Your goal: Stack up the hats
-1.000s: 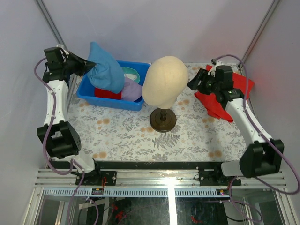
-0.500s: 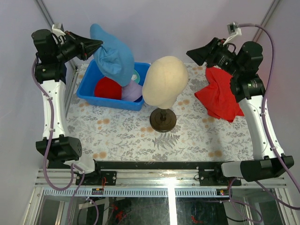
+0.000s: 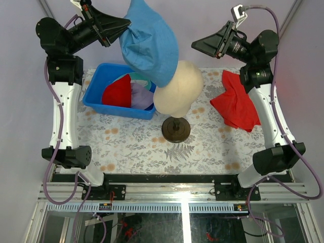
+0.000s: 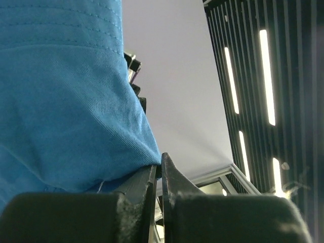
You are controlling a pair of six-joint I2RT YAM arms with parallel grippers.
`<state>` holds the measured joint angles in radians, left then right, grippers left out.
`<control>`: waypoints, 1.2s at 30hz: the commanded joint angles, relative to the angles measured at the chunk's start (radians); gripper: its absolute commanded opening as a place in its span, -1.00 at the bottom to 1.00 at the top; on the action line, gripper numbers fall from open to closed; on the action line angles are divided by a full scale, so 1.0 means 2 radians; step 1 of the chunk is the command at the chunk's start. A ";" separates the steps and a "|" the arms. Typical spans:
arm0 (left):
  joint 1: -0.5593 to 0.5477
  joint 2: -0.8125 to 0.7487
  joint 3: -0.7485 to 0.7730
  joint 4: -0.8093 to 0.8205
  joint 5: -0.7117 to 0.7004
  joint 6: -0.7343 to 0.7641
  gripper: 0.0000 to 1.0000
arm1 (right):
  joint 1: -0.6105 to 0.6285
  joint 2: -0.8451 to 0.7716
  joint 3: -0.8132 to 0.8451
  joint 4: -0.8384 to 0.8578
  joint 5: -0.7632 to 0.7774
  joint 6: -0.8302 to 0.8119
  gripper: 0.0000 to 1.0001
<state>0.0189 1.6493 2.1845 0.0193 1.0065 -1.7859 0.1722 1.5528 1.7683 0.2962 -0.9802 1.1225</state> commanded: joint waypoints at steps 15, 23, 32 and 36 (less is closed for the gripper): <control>-0.011 -0.023 -0.046 0.061 0.012 -0.039 -1.00 | 0.061 0.053 0.126 -0.011 -0.018 0.026 0.37; -0.011 -0.021 -0.052 0.072 0.012 -0.044 -1.00 | 0.095 0.081 0.143 -0.043 -0.007 0.002 0.37; -0.011 -0.044 -0.116 0.070 0.013 -0.020 -1.00 | 0.116 0.081 0.143 -0.057 0.003 -0.001 -0.29; -0.010 -0.056 -0.148 0.043 0.007 0.016 -1.00 | 0.115 0.058 0.108 -0.058 0.009 0.002 -0.80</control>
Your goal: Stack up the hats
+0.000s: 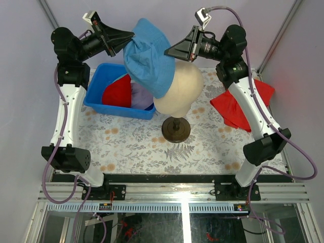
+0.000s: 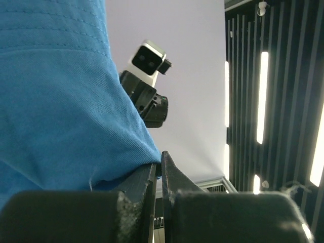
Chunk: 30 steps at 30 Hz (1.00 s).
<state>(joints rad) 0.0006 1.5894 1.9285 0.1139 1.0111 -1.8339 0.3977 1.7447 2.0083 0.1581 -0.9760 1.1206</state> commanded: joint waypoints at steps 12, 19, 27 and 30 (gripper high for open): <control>-0.010 -0.034 -0.035 -0.046 -0.016 0.077 -1.00 | 0.003 -0.136 -0.097 -0.070 0.045 -0.017 -1.00; -0.043 -0.016 -0.030 -0.039 -0.024 0.079 -1.00 | -0.002 -0.182 -0.167 -0.087 0.088 -0.032 -1.00; -0.054 0.002 -0.031 -0.030 -0.030 0.085 -1.00 | -0.071 -0.247 -0.251 -0.111 0.129 -0.040 -1.00; -0.061 0.007 -0.034 -0.028 -0.033 0.088 -0.87 | -0.111 -0.273 -0.289 -0.116 0.128 -0.037 -1.00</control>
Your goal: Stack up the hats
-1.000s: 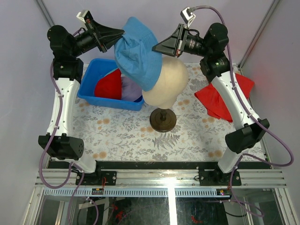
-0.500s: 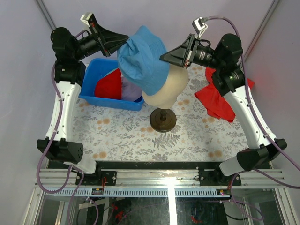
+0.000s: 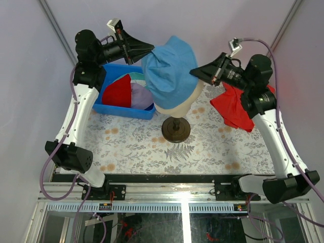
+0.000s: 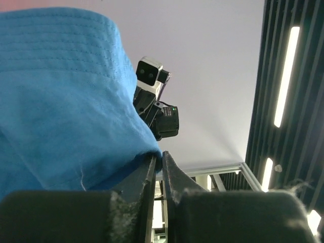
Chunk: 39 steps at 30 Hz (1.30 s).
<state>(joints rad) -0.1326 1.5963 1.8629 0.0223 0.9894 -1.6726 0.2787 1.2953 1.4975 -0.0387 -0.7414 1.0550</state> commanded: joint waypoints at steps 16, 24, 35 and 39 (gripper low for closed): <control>0.000 -0.015 -0.070 0.006 -0.023 0.066 -0.32 | -0.083 -0.102 -0.148 -0.042 0.018 -0.025 -1.00; 0.039 -0.091 -0.226 -0.004 -0.019 0.122 -0.25 | -0.084 -0.126 -0.226 -0.047 0.018 -0.041 -1.00; 0.041 -0.114 -0.296 -0.021 -0.018 0.187 -0.09 | -0.085 -0.108 -0.206 -0.041 0.007 -0.040 -1.00; 0.028 -0.104 -0.300 -0.019 -0.016 0.202 -0.06 | -0.085 -0.103 -0.197 -0.037 0.003 -0.032 -1.00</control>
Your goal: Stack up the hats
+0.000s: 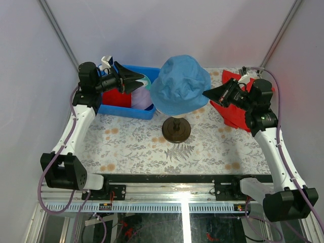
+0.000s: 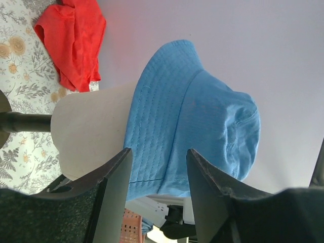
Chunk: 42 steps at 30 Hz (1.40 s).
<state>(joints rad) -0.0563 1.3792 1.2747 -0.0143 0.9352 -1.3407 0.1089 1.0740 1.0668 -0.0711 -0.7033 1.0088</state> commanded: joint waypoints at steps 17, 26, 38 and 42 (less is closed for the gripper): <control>-0.057 0.040 -0.010 0.024 -0.005 0.039 -0.01 | 0.000 0.014 0.025 -0.020 -0.015 -0.001 -1.00; -0.067 0.027 -0.028 0.096 -0.006 -0.017 -0.25 | 0.000 0.017 0.011 -0.015 -0.018 0.000 -1.00; -0.067 0.012 -0.104 0.123 -0.025 -0.021 -1.00 | 0.000 0.023 -0.007 -0.021 -0.017 -0.010 -1.00; -0.067 0.011 -0.137 0.125 -0.025 -0.008 -1.00 | -0.003 0.034 -0.022 -0.025 -0.017 -0.020 -1.00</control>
<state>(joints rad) -0.1829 1.4010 1.0782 0.2489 0.8860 -1.4055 0.1081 1.1053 1.0733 -0.0502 -0.7181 1.0187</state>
